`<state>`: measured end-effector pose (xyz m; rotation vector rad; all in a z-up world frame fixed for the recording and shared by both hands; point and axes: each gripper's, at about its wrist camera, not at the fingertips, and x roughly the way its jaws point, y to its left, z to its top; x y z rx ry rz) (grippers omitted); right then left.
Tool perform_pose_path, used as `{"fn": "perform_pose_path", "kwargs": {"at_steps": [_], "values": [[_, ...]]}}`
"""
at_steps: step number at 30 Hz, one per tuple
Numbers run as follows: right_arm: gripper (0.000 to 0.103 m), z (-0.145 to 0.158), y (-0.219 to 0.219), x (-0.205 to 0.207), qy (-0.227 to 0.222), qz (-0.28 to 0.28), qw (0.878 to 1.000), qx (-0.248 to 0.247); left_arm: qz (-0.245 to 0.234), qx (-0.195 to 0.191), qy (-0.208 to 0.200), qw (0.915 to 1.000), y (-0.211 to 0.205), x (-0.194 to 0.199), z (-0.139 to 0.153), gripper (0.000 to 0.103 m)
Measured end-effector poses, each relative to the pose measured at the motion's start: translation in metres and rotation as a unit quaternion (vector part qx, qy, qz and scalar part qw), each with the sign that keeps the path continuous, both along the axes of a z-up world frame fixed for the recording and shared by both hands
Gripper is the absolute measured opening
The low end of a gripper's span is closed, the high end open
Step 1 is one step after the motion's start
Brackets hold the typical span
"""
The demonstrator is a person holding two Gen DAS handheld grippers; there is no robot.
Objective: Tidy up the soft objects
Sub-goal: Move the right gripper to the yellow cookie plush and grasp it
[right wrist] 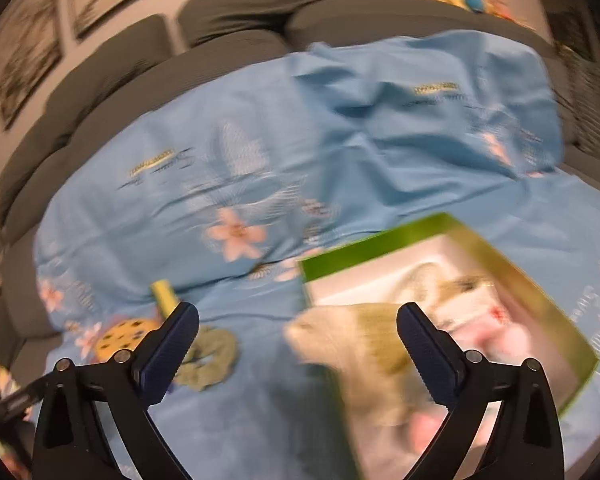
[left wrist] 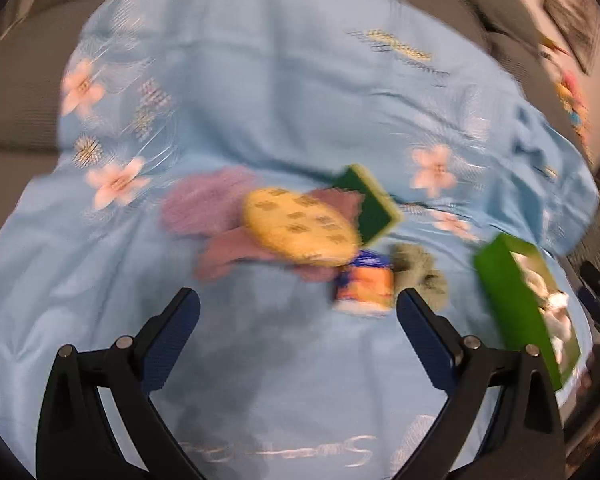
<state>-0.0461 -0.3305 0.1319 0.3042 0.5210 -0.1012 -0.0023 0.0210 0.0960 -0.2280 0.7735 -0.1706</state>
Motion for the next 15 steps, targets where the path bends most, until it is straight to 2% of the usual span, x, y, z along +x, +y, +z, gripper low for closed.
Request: {"fn": "perform_pose_path", "kwargs": {"at_steps": [3,7,9,12,15], "values": [[0.100,-0.006,0.028,0.010,0.010,0.041,0.999,0.002,0.026,-0.013,0.018,0.9994,0.025,0.005,-0.010,0.098],[0.100,-0.025,0.069,0.029,0.053,0.097,0.994,0.015,0.065,-0.016,0.031,0.9973,0.050,0.007,-0.015,0.098],[0.100,-0.036,0.087,0.039,0.080,0.122,0.988,0.046,0.065,-0.019,0.042,0.9968,0.056,0.010,-0.015,0.098],[0.100,-0.048,0.118,0.063,0.107,0.162,0.974,0.118,0.069,-0.024,0.046,0.9963,0.064,0.009,-0.017,0.099],[0.100,-0.047,0.152,0.082,0.105,0.172,0.974,0.106,0.080,-0.019,0.044,0.9956,0.072,0.009,-0.016,0.099]]}}
